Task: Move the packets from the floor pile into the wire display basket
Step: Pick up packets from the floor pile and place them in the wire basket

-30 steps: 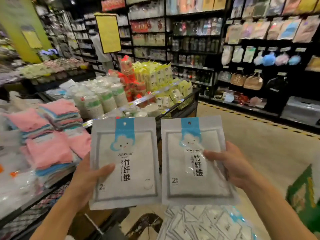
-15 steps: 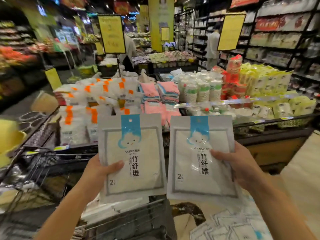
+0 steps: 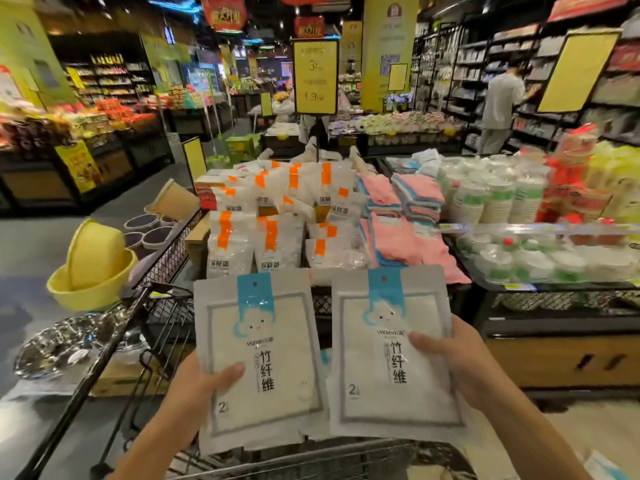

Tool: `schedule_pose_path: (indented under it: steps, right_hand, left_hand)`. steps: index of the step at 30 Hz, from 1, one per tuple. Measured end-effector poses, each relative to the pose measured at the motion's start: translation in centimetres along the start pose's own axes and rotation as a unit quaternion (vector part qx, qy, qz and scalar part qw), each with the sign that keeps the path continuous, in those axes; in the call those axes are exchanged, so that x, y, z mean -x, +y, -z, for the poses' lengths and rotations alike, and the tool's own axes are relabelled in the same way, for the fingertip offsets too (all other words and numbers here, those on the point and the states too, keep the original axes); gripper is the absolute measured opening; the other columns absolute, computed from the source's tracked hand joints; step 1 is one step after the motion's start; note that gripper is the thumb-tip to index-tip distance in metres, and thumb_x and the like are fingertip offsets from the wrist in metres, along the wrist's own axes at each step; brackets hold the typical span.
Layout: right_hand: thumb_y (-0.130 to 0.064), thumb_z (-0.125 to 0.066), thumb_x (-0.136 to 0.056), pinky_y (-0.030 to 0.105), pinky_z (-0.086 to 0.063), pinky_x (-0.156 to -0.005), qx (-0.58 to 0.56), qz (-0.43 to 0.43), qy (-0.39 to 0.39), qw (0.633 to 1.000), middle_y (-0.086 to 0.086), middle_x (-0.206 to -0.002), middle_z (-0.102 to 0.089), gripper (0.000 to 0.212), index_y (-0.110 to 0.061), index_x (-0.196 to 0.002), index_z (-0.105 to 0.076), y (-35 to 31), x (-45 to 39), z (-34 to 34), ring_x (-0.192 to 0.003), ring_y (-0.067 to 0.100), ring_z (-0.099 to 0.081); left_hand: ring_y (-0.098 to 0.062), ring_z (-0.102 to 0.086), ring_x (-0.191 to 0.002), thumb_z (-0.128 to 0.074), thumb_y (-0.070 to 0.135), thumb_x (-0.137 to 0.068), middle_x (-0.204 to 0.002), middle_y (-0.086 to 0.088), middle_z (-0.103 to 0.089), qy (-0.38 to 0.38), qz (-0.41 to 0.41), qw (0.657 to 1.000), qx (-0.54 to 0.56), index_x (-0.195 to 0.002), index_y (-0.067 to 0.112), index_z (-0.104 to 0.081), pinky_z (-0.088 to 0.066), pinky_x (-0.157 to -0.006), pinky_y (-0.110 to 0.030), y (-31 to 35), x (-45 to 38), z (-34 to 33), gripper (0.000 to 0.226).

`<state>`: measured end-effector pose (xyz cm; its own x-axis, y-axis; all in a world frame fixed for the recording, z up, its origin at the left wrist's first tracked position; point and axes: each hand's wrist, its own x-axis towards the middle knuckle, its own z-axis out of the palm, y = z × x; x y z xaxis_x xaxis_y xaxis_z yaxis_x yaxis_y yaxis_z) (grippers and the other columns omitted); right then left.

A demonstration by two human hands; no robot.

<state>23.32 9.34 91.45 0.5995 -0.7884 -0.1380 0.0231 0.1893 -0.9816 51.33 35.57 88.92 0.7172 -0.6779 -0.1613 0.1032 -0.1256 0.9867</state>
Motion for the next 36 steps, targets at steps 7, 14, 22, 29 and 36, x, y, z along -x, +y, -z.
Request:
schedule_pose_path:
  steps: [7,14,22,29,36]
  right_hand:
    - [0.006,-0.077,-0.082,0.058,-0.057,-0.094,0.050,-0.050,0.023,0.997,0.015,-0.104,-0.079,0.038,-0.005,-0.117,-0.067,2.7,-4.8,-5.7,-0.095,0.036,-0.077]
    - [0.005,-0.077,-0.083,0.049,-0.060,-0.086,0.076,-0.088,0.008,0.993,0.013,-0.101,-0.079,0.037,-0.005,-0.116,-0.066,4.4,-11.2,-8.0,-0.092,0.033,-0.078]
    - [0.002,-0.080,-0.082,0.057,-0.060,-0.089,0.108,-0.142,0.012,0.984,0.012,-0.104,-0.079,0.038,-0.011,-0.115,-0.066,10.0,-20.0,-7.9,-0.094,0.032,-0.077]
    - [-0.004,-0.074,-0.089,0.026,-0.059,-0.053,0.157,-0.206,0.002,0.966,0.006,-0.107,-0.074,0.035,-0.017,-0.119,-0.061,16.7,-25.4,-8.2,-0.084,0.017,-0.076]
    - [-0.007,-0.075,-0.089,0.028,-0.061,-0.059,0.199,-0.277,0.030,0.940,0.006,-0.110,-0.075,0.043,-0.012,-0.129,-0.060,25.4,-29.6,-8.8,-0.092,0.021,-0.076]
  left_hand:
    - [-0.028,-0.077,-0.091,-0.075,0.004,-0.082,-0.102,-0.010,-0.078,0.010,0.062,0.998,-0.008,-0.119,0.004,-0.064,-0.061,-0.077,-0.045,-2.9,-5.0,5.0,0.039]
    - [-0.027,-0.077,-0.090,-0.075,0.004,-0.082,-0.103,-0.009,-0.078,0.027,0.103,0.994,0.006,-0.118,0.009,-0.062,-0.063,-0.072,-0.043,-4.8,-10.1,5.8,0.039]
    - [-0.027,-0.076,-0.097,-0.077,0.002,-0.083,-0.106,-0.006,-0.078,0.082,0.161,0.983,0.006,-0.121,0.013,-0.064,-0.061,-0.078,-0.044,-9.2,-15.6,5.0,0.042]
    - [-0.027,-0.076,-0.095,-0.071,-0.005,-0.086,-0.105,-0.007,-0.078,0.105,0.236,0.966,0.007,-0.117,0.012,-0.064,-0.062,-0.073,-0.041,-15.3,-20.5,3.6,0.036]
    - [-0.019,-0.073,-0.099,-0.072,-0.002,-0.087,-0.110,0.000,-0.074,0.074,0.280,0.956,-0.044,-0.119,0.019,-0.062,-0.060,-0.070,-0.029,-23.1,-25.5,3.4,0.040]
